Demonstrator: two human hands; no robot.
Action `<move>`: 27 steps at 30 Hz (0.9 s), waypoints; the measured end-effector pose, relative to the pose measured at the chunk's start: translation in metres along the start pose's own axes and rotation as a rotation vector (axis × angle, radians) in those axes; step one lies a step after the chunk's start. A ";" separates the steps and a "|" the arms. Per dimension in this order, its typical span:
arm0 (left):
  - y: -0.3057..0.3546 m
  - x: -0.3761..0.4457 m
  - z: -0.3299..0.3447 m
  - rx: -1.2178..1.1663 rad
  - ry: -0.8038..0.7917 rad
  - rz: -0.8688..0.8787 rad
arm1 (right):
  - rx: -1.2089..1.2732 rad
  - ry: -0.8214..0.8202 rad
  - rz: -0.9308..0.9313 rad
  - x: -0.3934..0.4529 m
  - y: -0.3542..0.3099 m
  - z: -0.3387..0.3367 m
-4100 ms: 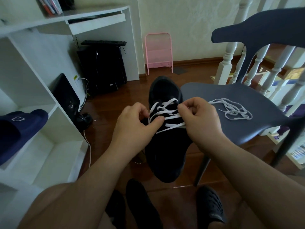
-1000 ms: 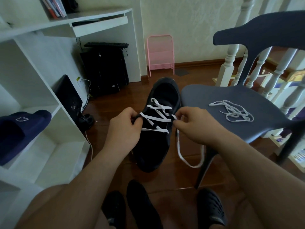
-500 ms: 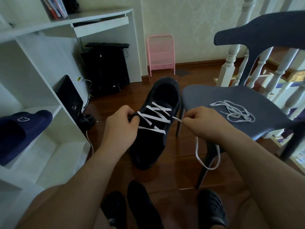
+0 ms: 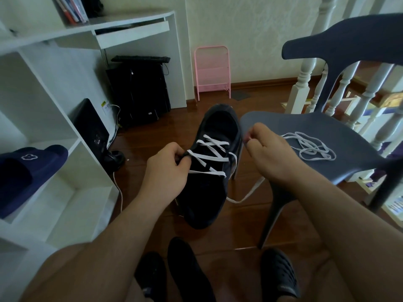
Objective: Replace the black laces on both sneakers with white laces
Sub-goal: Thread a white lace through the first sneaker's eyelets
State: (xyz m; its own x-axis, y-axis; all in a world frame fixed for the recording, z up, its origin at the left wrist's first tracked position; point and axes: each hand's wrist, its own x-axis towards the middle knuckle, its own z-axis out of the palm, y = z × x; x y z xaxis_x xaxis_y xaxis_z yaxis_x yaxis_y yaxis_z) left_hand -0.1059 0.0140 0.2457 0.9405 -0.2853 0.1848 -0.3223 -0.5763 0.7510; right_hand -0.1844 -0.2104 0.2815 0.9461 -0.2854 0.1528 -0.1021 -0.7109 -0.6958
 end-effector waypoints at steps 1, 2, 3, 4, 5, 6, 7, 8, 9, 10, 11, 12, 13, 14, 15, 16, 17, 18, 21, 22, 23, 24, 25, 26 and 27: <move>0.000 0.000 0.001 -0.042 -0.016 -0.014 | -0.001 0.022 -0.064 -0.001 -0.002 0.002; 0.001 -0.001 0.002 -0.091 -0.034 -0.034 | 0.001 0.035 -0.126 -0.001 -0.003 0.004; 0.002 -0.002 0.002 -0.140 -0.049 -0.055 | -0.006 0.042 -0.189 -0.001 -0.004 0.007; 0.003 -0.002 0.003 -0.188 -0.064 -0.074 | -0.028 0.050 -0.249 -0.001 -0.004 0.010; 0.004 -0.003 0.004 -0.227 -0.082 -0.088 | -0.056 0.059 -0.305 0.000 -0.004 0.013; 0.005 -0.003 0.004 -0.255 -0.098 -0.095 | -0.079 0.073 -0.348 0.002 -0.003 0.017; 0.007 -0.004 0.005 -0.275 -0.109 -0.097 | -0.091 0.091 -0.380 0.003 -0.003 0.019; 0.008 -0.004 0.005 -0.288 -0.110 -0.095 | -0.104 0.113 -0.403 0.004 -0.003 0.021; 0.009 -0.004 0.005 -0.295 -0.104 -0.091 | -0.122 0.137 -0.428 0.005 -0.003 0.024; 0.010 -0.004 0.005 -0.296 -0.098 -0.088 | -0.145 0.156 -0.450 0.006 -0.003 0.026; 0.010 -0.004 0.005 -0.287 -0.094 -0.085 | -0.173 0.170 -0.465 0.006 -0.005 0.027; 0.010 -0.004 0.006 -0.271 -0.091 -0.080 | -0.198 0.181 -0.462 0.005 -0.006 0.029; 0.010 -0.004 0.006 -0.256 -0.090 -0.076 | -0.211 0.192 -0.442 0.004 -0.009 0.029; 0.010 -0.004 0.006 -0.248 -0.093 -0.077 | -0.209 0.199 -0.411 0.003 -0.011 0.029; 0.011 -0.004 0.006 -0.254 -0.101 -0.082 | -0.198 0.199 -0.385 0.002 -0.014 0.029; 0.013 -0.005 0.006 -0.282 -0.116 -0.096 | -0.188 0.192 -0.368 0.001 -0.016 0.029; 0.015 -0.005 0.006 -0.336 -0.137 -0.120 | -0.184 0.183 -0.362 0.000 -0.018 0.030; 0.018 -0.006 0.006 -0.412 -0.166 -0.157 | -0.186 0.178 -0.362 -0.001 -0.020 0.030; 0.025 -0.008 0.004 -0.620 -0.269 -0.290 | -0.195 0.185 -0.362 -0.001 -0.022 0.029; 0.026 -0.008 0.004 -0.674 -0.301 -0.327 | -0.188 0.186 -0.352 0.000 -0.022 0.028; 0.026 -0.008 0.004 -0.720 -0.325 -0.355 | -0.180 0.184 -0.342 0.000 -0.022 0.027; 0.026 -0.008 0.005 -0.757 -0.339 -0.373 | -0.175 0.183 -0.337 0.000 -0.022 0.026; 0.026 -0.008 0.005 -0.780 -0.345 -0.383 | -0.173 0.185 -0.337 -0.001 -0.022 0.026; 0.027 -0.008 0.006 -0.793 -0.347 -0.387 | -0.174 0.190 -0.339 -0.001 -0.023 0.025; 0.027 -0.008 0.006 -0.799 -0.346 -0.385 | -0.179 0.196 -0.343 -0.001 -0.023 0.025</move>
State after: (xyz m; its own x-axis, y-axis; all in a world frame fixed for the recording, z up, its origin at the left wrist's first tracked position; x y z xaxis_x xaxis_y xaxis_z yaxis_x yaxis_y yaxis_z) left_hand -0.1229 -0.0039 0.2606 0.8411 -0.4700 -0.2676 0.2928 -0.0203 0.9560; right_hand -0.1754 -0.1775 0.2799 0.8600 -0.1179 0.4966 0.1397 -0.8814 -0.4512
